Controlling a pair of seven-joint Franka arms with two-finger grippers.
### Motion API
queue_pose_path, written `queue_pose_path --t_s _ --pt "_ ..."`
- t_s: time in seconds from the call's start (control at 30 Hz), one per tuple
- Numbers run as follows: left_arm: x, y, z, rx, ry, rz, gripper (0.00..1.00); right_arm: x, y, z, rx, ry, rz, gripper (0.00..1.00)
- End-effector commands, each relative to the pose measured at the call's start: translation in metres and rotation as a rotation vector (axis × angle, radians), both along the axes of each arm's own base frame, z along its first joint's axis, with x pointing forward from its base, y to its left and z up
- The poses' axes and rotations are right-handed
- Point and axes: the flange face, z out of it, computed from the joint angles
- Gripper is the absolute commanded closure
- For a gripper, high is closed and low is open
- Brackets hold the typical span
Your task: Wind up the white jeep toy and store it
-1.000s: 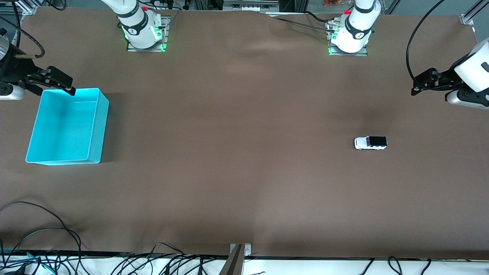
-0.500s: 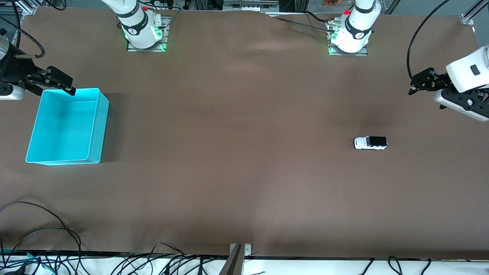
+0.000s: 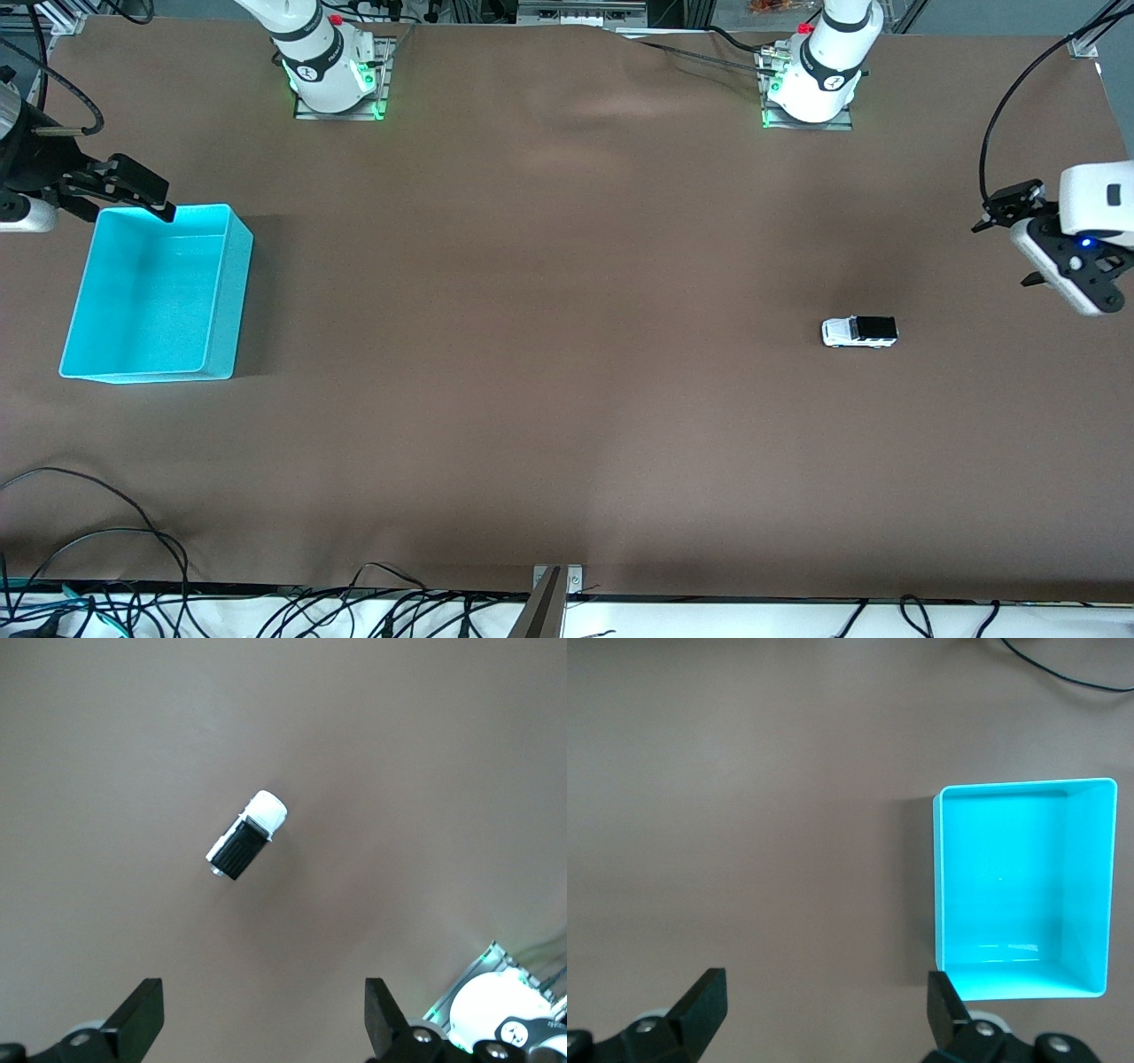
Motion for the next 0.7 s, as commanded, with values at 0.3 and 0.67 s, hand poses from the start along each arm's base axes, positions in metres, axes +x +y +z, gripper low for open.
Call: queue_pose_path --t_s 0.3,0.67 --pt "-0.004 0.004 -0.106 0.002 -0.042 -0.253 0.0 0.0 0.0 0.005 0.001 -0.013 -0.008 0.0" --pt "-0.02 -0.009 -0.19 -0.027 -0.121 -0.489 0.0 0.0 0.0 0.005 0.001 -0.013 -0.008 0.0"
